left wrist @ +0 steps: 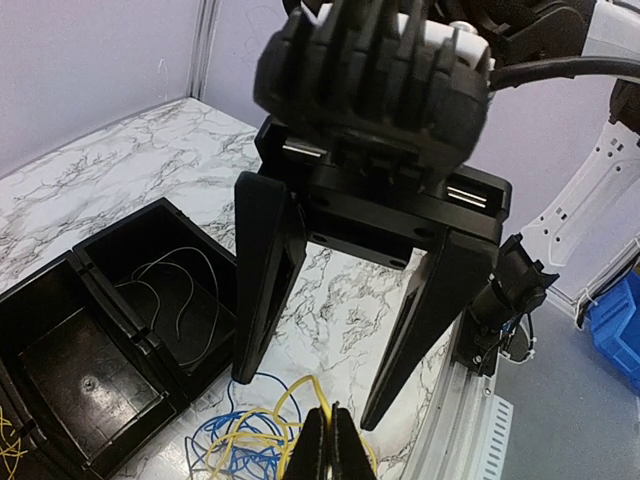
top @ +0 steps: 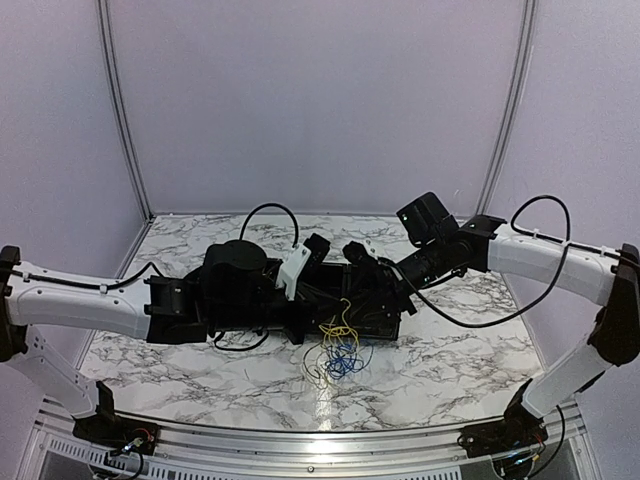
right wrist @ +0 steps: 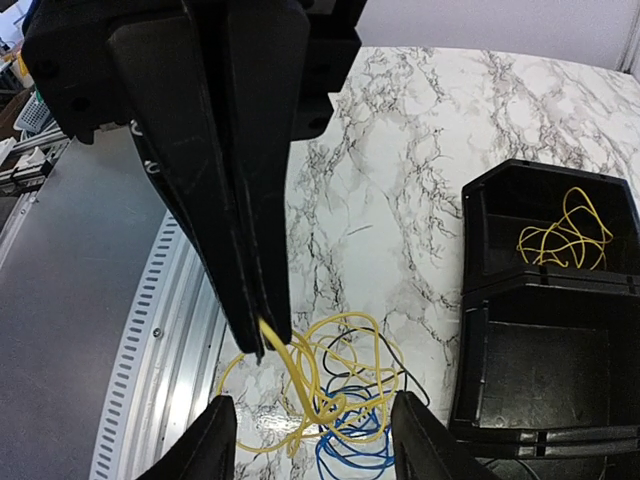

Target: Untangle the cables

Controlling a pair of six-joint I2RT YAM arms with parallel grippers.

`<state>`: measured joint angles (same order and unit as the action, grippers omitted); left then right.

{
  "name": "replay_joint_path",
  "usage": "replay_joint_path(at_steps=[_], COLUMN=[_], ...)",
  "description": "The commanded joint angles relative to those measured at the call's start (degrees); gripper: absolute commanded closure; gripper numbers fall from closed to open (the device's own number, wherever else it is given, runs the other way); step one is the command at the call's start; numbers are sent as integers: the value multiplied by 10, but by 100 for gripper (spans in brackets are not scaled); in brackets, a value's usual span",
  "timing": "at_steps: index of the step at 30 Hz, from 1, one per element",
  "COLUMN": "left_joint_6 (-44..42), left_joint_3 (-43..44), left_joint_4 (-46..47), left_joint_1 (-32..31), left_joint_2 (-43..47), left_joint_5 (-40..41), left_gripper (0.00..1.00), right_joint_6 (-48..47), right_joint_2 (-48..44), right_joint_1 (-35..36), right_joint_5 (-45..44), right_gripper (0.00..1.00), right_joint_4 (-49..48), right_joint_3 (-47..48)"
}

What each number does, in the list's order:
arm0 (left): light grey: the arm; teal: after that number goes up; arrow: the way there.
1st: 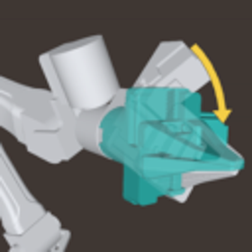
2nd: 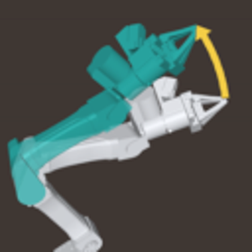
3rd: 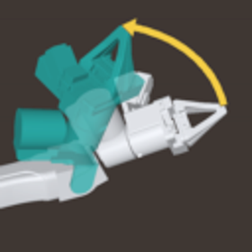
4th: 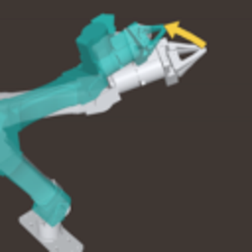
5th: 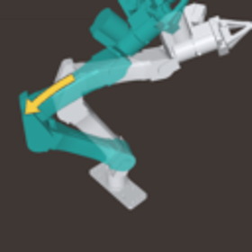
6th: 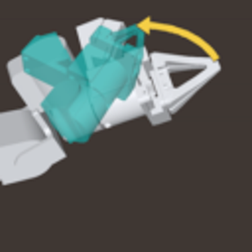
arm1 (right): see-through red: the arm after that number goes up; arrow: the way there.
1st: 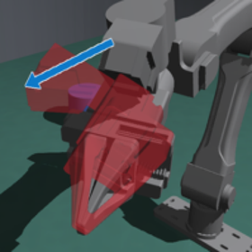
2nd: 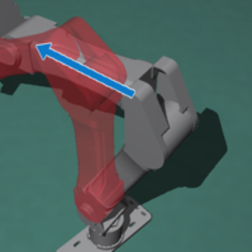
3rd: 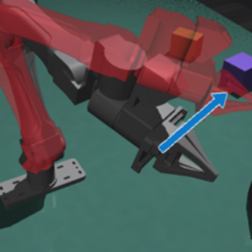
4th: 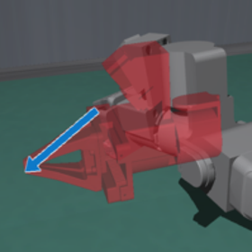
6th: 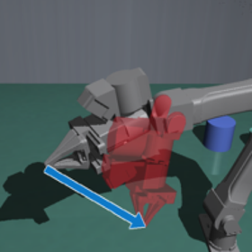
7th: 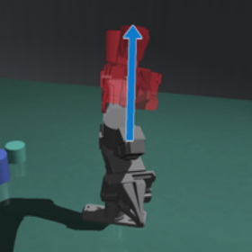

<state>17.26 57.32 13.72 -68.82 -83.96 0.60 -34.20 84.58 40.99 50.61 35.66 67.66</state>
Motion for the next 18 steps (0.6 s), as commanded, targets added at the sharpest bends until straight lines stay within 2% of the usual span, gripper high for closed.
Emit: replay_joint_path(at_steps=[1, 6, 7, 9, 13, 16, 18], left_joint_6=[-9, -5, -3, 2, 1, 2, 4], left_joint_3=[-11, -22, -26, -32, -46, -56, -60], left_joint_4=[33, 43, 46, 54, 58, 62, 65], left_joint_1=[-5, -5, -5, -6, -6, -6, -6], left_joint_2=[31, 38, 40, 41, 42, 41, 36], left_joint_5=[-3, 11, 14, 20, 50, 85, 112], left_gripper=[100, 100, 100, 100, 99, 88, 84], right_joint_6=[7, 10, 8, 8, 9, 15, 25], right_joint_2=[7, 31, 39, 49, 50, 37, 27], right_joint_1=[4, 4, 5, 5, 3, 3, 4], right_joint_5=[38, 92, 114, 133, 135, 134, 129], right_gripper=[50, 72, 78, 98, 100, 100, 100], right_joint_4=[5, 18, 25, 36, 37, 31, 25], right_joint_3=[24, 53, 64, 78, 81, 71, 67])
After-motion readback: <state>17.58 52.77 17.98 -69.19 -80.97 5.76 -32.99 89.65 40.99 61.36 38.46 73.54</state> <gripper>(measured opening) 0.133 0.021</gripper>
